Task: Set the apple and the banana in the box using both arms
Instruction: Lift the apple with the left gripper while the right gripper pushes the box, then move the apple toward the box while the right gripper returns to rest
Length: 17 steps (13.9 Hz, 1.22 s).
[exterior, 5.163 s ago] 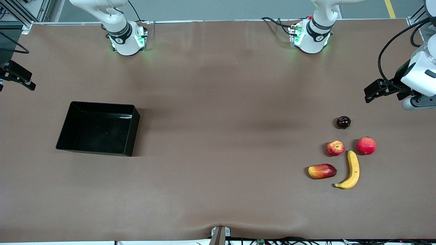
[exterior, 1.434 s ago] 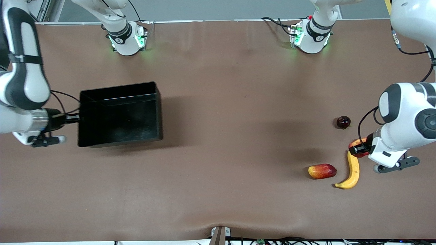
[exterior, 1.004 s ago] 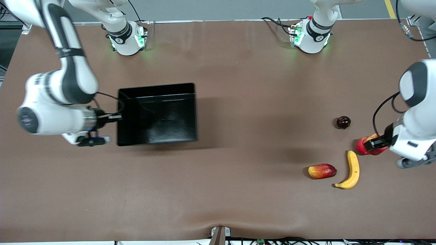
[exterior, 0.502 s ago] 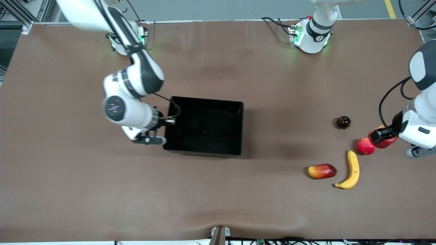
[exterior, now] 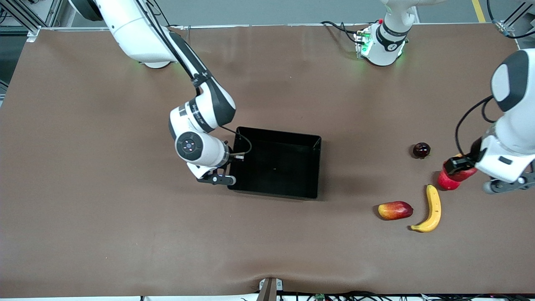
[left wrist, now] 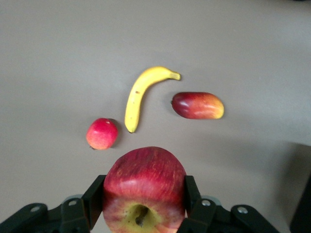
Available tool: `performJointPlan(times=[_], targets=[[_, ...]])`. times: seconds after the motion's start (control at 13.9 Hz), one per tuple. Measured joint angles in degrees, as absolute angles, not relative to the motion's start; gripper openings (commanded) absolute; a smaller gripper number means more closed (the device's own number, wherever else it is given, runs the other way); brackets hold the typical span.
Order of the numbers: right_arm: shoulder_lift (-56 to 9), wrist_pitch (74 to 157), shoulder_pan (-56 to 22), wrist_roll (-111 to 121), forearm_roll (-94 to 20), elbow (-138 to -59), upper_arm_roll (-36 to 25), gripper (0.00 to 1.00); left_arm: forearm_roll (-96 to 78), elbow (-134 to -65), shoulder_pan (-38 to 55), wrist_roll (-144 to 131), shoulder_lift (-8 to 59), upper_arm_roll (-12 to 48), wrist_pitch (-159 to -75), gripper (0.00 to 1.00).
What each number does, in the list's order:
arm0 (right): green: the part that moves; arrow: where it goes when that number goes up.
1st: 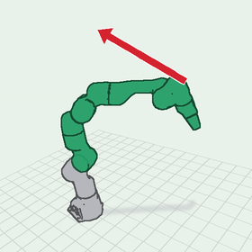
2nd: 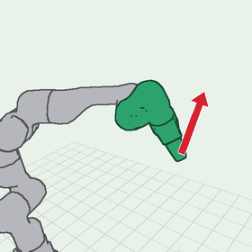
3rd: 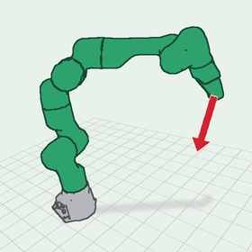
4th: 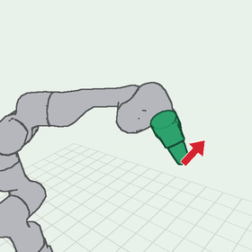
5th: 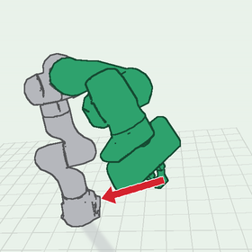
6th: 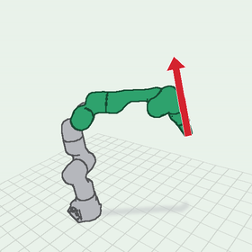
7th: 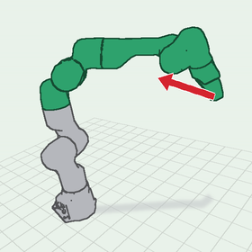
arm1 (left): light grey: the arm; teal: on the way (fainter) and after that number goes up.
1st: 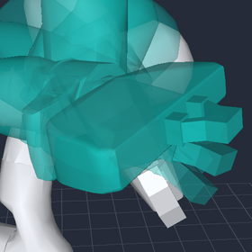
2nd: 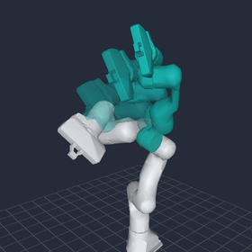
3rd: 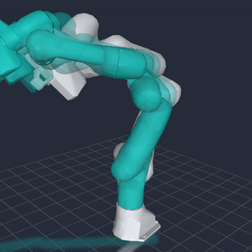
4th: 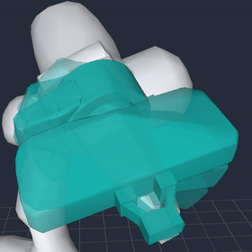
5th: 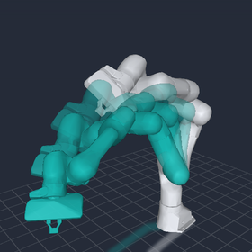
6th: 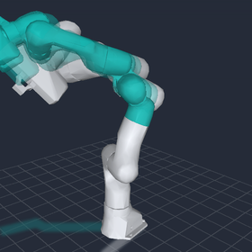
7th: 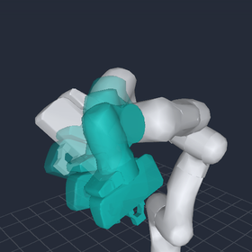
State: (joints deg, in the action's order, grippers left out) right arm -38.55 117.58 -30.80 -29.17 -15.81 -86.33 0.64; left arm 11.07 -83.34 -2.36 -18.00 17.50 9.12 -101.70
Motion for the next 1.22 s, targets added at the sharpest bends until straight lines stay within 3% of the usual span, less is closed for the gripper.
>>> performJointPlan(times=[0.5, 0.86, 1.22], targets=[[-36.8, 114.6, -31.8, -29.1, -15.8, -79.6, 0.7, 1.00, 11.1, -82.9, -2.5, -18.0, 16.5, 9.3, -98.5, 0.00], [-30.6, 103.9, -26.5, -29.0, -15.9, -76.2, 0.2, 1.00, 10.2, -82.9, -2.5, -17.9, 16.5, 11.3, -96.7, 0.00], [-27.6, 87.1, -19.4, -28.6, -16.1, -64.2, 0.2, 1.00, 8.7, -82.8, -2.1, -18.4, 16.1, 16.5, -96.3, 0.00]])
